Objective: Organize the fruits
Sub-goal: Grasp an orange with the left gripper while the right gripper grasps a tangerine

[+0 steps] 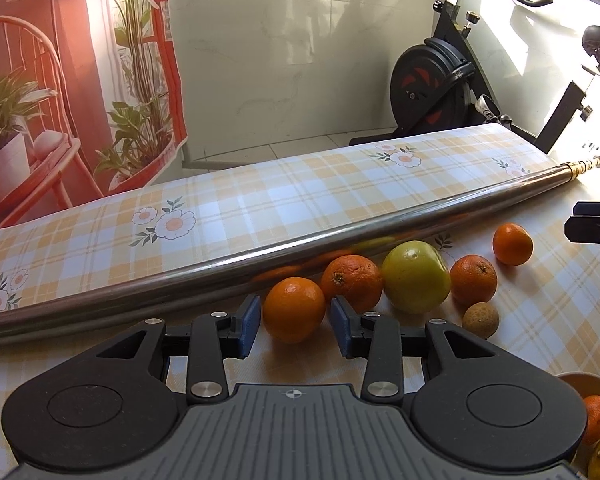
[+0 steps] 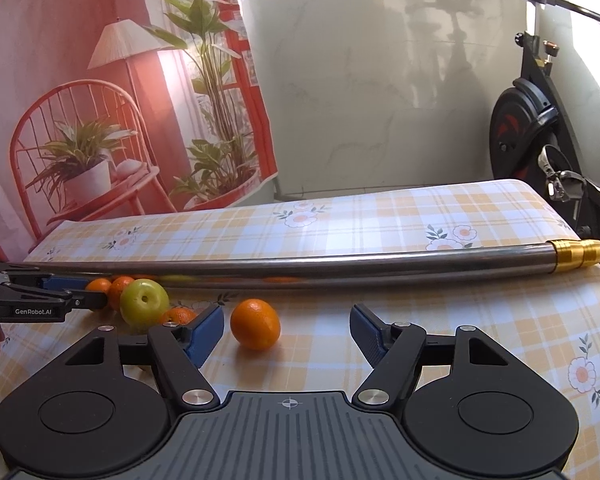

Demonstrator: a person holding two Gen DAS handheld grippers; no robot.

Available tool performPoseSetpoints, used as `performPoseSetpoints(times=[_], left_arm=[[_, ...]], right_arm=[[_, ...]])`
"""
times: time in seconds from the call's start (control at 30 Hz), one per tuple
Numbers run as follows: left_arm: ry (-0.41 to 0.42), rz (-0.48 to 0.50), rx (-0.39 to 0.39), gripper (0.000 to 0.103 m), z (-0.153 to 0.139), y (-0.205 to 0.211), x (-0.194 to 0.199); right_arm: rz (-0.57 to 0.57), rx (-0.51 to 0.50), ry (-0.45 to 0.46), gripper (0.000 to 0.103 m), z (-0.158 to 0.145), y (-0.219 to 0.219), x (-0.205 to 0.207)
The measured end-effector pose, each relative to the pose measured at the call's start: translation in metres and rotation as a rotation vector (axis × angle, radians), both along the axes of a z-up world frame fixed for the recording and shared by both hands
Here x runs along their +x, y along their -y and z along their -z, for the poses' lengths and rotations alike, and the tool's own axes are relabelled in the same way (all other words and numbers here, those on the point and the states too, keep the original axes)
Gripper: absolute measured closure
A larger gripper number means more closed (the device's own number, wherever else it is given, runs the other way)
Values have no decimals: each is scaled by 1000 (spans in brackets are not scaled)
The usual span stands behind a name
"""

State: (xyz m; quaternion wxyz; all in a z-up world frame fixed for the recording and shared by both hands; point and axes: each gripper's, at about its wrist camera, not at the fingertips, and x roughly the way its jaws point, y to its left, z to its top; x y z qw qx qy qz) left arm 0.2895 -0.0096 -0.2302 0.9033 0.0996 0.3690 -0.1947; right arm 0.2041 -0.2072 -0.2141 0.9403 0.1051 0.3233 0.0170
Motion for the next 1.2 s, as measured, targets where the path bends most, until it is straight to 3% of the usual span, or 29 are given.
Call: performPoseSetpoints(times=[0.47,0.6,0.83,1.2], left_arm=[[-20,-30,-68,61,5,-10,7],[-19,-48,-66,66,4,-11,4],[1,-73,-117,67,-6,-25,-13],[43,-42,-169,67,-34,-25,-55]], right_arm=[[-109,-7,-15,41,-2,-24,10],[-149,-11,-23,45,-5,-33,19],[-230,-28,-47,61,-7,-51,37],[-298,-64,-135,63,7,-80,59]])
